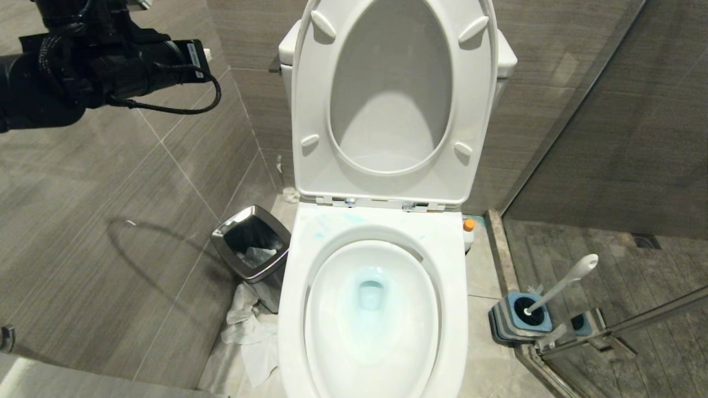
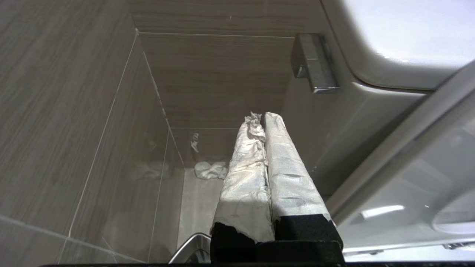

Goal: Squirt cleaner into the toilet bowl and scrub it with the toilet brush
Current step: Flush the toilet

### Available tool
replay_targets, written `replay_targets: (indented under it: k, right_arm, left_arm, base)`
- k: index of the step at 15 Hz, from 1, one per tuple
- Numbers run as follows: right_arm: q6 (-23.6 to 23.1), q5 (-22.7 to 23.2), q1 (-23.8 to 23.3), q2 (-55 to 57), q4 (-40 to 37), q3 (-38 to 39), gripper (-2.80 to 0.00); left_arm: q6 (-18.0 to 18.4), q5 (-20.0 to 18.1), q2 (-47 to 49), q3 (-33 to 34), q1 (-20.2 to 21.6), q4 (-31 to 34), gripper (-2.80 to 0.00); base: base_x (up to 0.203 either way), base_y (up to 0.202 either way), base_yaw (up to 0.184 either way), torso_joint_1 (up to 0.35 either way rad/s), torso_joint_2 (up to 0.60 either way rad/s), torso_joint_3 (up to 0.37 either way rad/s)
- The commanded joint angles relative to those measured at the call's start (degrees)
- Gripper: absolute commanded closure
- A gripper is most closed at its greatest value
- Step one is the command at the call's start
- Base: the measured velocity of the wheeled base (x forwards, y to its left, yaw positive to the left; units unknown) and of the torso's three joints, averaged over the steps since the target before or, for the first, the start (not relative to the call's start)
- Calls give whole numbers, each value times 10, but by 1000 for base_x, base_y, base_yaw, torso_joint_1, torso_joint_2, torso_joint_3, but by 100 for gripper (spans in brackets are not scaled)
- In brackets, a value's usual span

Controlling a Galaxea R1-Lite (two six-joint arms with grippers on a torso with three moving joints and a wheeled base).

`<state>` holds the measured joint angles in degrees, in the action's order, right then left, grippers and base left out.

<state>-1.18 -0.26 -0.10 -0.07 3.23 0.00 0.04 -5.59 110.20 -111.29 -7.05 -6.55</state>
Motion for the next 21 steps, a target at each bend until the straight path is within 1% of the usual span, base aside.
replay_targets:
  k: [1, 4, 7, 12, 14, 17, 20, 21]
  right_arm:
    - [0, 0, 0, 1, 0, 14, 0]
    - [0, 0, 0, 1, 0, 15, 0]
    - [0, 0, 0, 1, 0, 15, 0]
    - [0, 0, 0, 1, 0, 14, 0]
    - [0, 0, 0, 1, 0, 15, 0]
    - [0, 0, 0, 1, 0, 15, 0]
    - [0, 0, 0, 1, 0, 14, 0]
    - [0, 0, 0, 1, 0, 14, 0]
  left_arm:
    - [3, 0, -3, 0, -2, -11, 0]
    - [5, 7, 2, 1, -9, -83, 0]
    - [8, 14, 1, 1, -16, -133, 0]
    - [8, 16, -10, 1, -17, -176, 0]
    - [8, 16, -19, 1, -15, -183, 0]
    - [8, 14, -36, 1, -13, -184, 0]
    - [7, 9, -52, 4, -13, -212, 0]
    - [2, 8, -56, 4, -16, -211, 0]
  base:
    - [0, 0, 0, 2, 2, -178]
    - [0, 0, 0, 3, -1, -192]
    - [0, 0, 0, 5, 5, -202]
    - [0, 0, 0, 2, 3, -198]
    - [0, 0, 0, 5, 2, -204]
    - [0, 0, 0, 3, 2, -75]
    - [0, 0, 0, 0, 0, 0]
    - [0, 0, 0, 0, 0, 0]
